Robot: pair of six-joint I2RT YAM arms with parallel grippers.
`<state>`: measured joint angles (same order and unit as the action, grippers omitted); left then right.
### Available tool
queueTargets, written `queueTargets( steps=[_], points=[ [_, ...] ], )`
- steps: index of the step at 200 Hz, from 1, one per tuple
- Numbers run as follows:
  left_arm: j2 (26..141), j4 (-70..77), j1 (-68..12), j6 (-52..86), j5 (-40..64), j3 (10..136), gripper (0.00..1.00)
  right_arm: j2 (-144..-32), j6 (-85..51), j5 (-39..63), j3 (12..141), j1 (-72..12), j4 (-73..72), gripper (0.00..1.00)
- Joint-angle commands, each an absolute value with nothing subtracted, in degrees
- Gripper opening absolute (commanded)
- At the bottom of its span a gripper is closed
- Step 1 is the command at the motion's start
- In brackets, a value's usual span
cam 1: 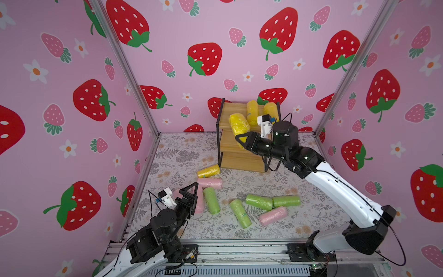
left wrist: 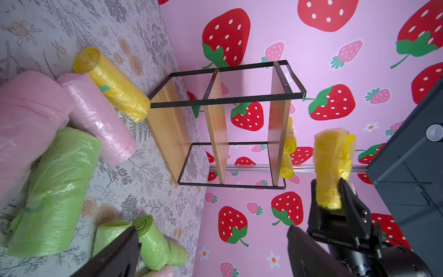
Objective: Sort the rolls of trash bags by color and place them on the shelf
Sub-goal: Pick up the roll of trash bags from the center of the board, then place the roll of trash bags on the shelf.
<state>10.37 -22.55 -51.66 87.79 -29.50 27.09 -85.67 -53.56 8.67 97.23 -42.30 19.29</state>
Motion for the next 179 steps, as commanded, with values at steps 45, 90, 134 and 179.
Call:
queueTargets(
  steps=[45, 90, 134, 179],
  points=[
    [12.96, -28.28, -51.51, 84.18, -28.93, 29.84, 1.0, -101.38, -56.61, 1.87, 116.77, -36.89, 16.77, 0.0],
    [18.33, -28.77, -51.57, 80.02, -25.19, 31.99, 0.98, -111.75, -56.49, -0.5, 131.28, -36.1, 24.39, 0.28],
    [19.03, -30.46, -51.5, 74.83, -24.83, 34.78, 0.97, -113.16, -57.26, -2.21, 131.75, -35.35, 25.19, 0.48],
    [19.68, -33.44, -51.46, 70.57, -26.21, 38.0, 0.97, -112.65, -51.97, -2.36, 133.94, -35.29, 23.96, 0.62]
  ],
)
